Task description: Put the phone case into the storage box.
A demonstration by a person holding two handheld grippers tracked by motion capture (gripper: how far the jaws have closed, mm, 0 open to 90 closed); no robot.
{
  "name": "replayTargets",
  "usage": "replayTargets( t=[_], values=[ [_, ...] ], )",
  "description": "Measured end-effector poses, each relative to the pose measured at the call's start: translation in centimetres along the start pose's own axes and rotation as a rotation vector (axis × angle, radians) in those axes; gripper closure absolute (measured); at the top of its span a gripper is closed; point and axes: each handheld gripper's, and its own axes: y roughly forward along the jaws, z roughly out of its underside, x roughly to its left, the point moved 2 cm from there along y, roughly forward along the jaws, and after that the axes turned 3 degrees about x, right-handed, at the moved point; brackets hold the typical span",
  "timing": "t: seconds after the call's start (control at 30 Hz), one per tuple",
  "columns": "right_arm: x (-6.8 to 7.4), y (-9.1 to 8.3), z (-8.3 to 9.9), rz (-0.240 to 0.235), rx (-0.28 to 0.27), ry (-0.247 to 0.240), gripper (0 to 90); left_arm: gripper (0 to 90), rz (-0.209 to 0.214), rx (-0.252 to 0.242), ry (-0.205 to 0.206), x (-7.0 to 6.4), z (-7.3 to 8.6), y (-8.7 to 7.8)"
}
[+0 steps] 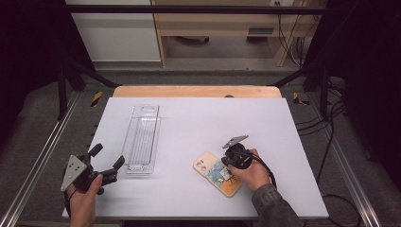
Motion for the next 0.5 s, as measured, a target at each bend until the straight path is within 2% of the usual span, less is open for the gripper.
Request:
replayTargets(
  t=[0.13, 0.3, 0.5],
  values=[
    [0.3, 0.0, 0.0, 0.010, -0.001, 0.001, 90.0, 3.5, 0.009, 0.004, 0.009, -0.5, 0.1, 0.0],
    [0.9, 0.0, -0.1, -0.002, -0.007, 0.001, 90.0, 3.5, 0.013, 0.004, 0.025, -0.8, 0.0, -0.2],
    [1.3, -0.1, -0.5, -0.003, -0.046, 0.011, 90.0, 3.5, 0.013, 0.001, 0.020, -0.7, -0.1, -0.3]
  ],
)
